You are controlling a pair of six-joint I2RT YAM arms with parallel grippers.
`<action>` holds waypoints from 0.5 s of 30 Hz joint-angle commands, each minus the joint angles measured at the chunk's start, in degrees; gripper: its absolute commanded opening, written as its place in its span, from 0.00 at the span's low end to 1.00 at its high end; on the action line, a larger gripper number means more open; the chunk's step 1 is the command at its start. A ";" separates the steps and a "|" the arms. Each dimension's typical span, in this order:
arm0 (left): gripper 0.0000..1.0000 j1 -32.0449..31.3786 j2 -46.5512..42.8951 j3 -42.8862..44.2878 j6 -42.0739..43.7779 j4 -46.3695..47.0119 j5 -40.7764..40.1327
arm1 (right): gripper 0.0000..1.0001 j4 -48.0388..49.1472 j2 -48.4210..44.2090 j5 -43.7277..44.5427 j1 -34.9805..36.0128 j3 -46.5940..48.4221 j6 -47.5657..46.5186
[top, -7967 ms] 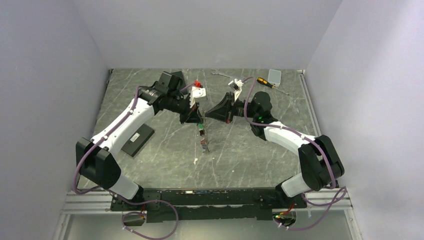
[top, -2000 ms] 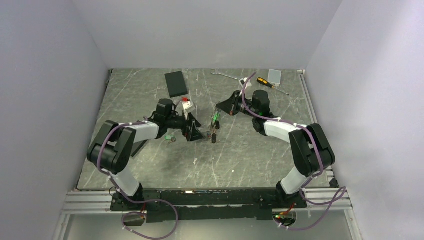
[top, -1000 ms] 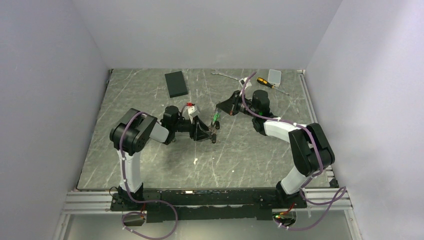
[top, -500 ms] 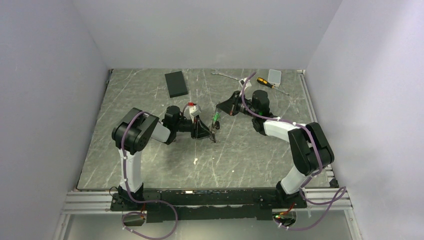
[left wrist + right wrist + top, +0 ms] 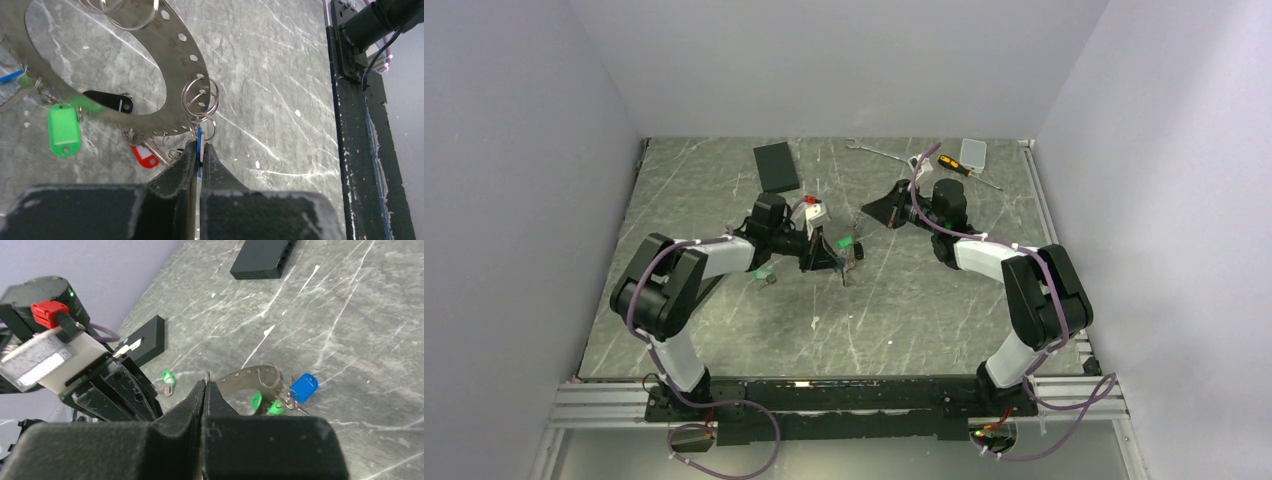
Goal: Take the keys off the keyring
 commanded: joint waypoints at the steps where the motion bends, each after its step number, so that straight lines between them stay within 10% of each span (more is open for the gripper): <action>1: 0.00 -0.25 -3.11 7.63 10.33 -21.43 -2.85 | 0.00 1.98 -1.32 0.42 -0.35 2.21 -1.78; 15: 0.00 0.27 -4.40 11.55 9.80 -32.42 -0.78 | 0.00 -2.61 -4.55 -3.45 -0.44 0.26 -7.83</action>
